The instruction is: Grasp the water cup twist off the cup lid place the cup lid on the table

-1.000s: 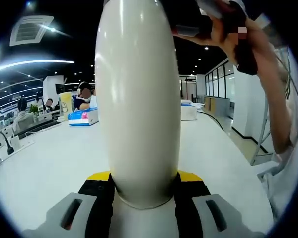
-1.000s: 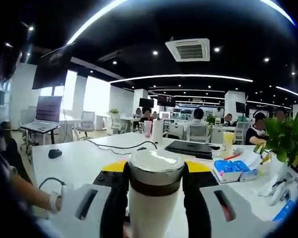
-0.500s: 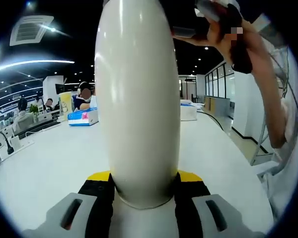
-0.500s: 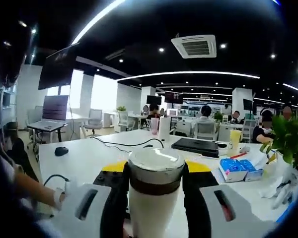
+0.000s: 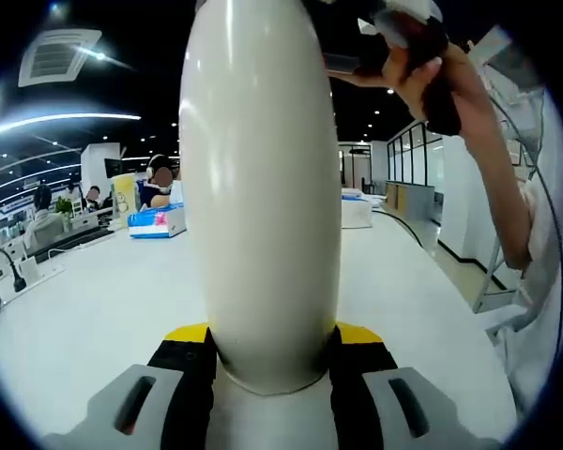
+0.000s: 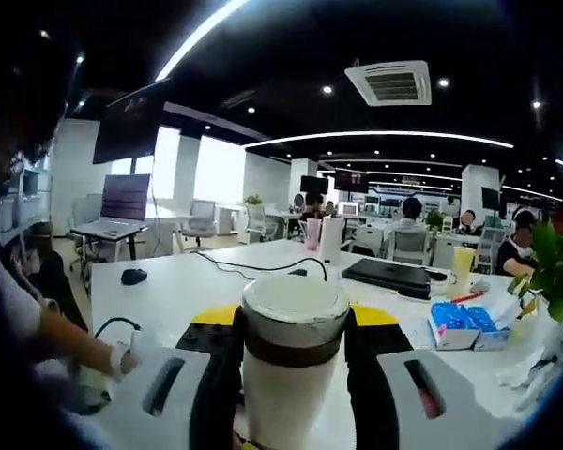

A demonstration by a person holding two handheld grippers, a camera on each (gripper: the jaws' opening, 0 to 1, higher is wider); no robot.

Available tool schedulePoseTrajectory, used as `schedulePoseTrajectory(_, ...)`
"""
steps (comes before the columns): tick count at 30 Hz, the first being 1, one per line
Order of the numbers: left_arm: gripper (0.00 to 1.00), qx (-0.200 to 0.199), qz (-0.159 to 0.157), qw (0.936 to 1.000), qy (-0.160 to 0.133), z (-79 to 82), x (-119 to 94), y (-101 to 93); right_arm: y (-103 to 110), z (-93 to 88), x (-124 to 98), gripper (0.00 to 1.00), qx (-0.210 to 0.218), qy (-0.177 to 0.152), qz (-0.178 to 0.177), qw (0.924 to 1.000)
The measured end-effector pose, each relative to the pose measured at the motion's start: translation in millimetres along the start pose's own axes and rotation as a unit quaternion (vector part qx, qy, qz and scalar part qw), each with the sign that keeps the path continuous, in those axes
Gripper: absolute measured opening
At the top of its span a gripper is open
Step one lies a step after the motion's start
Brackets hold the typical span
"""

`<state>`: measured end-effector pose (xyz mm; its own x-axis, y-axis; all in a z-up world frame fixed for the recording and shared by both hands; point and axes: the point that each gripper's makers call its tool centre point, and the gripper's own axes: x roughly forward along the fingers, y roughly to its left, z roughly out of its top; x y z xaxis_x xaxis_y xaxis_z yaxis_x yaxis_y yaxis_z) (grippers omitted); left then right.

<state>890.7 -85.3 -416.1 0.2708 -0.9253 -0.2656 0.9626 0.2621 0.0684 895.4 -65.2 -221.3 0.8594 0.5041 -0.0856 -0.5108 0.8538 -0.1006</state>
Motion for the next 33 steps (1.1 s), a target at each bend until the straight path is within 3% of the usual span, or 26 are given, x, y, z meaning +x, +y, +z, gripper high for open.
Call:
schedulePoseTrajectory(16,0.49,-0.001,-0.001,1.0,0.0,-0.4,1,0.1,3,-2.8,0,0.45,-0.008,0.012,0.065,0.9978)
schedulePoseTrajectory(33,0.49,-0.001,-0.001,1.0,-0.001,-0.2,1,0.6,11,-4.7,-1,0.45,-0.016,0.017,0.182,0.983)
